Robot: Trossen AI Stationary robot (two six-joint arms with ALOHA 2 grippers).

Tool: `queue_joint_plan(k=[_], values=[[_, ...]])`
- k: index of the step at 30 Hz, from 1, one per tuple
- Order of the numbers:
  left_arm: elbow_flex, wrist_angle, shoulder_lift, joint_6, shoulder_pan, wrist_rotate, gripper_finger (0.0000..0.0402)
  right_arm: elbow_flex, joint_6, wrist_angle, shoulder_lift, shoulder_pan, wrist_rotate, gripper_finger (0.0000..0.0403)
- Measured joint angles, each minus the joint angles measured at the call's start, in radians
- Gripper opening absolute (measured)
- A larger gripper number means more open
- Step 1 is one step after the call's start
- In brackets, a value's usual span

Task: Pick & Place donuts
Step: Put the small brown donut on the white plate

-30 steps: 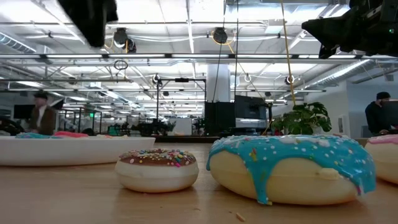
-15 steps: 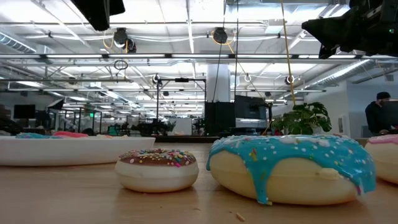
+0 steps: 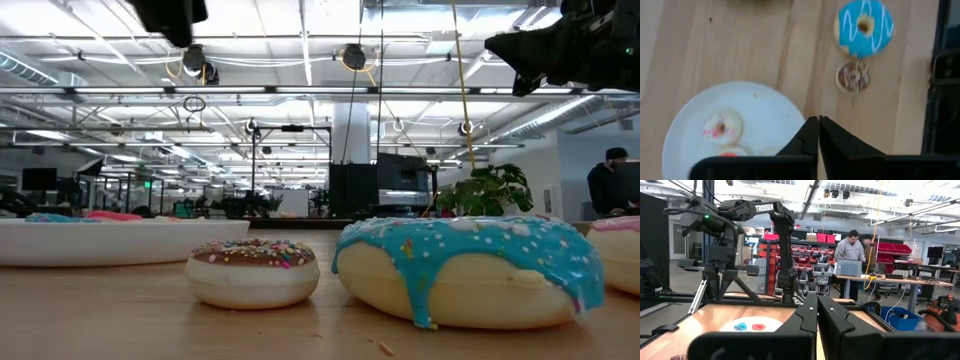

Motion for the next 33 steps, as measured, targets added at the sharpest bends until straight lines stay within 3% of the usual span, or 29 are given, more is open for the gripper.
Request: queue_joint_plan(k=[4,13,17,23,28,33], values=[[0.006,0.054,0.005,0.025,0.042,0.043,0.0006,0.0,0.0,0.0,0.0,0.0,0.0,0.0],[0.074,0.0,0.044,0.063,0.069,0.065,0.0003,0.0,-0.004,0.004,0.0,0.0,0.0,0.0],[0.143,-0.007,0.135,0.104,0.077,0.104,0.0003,0.0,-0.006,0.011,0.0,0.0,0.0,0.0],[0.347,-0.044,0.324,0.239,0.064,0.12,0.0007,0.0,-0.007,0.015,0.0,0.0,0.0,0.0],[0.484,-0.138,0.445,0.293,0.038,0.087,0.003,0.0,-0.007,0.009,0.0,0.0,0.0,0.0],[0.539,-0.282,0.515,0.257,0.026,0.063,0.0085,0.0,-0.007,0.007,0.0,0.0,0.0,0.0]])
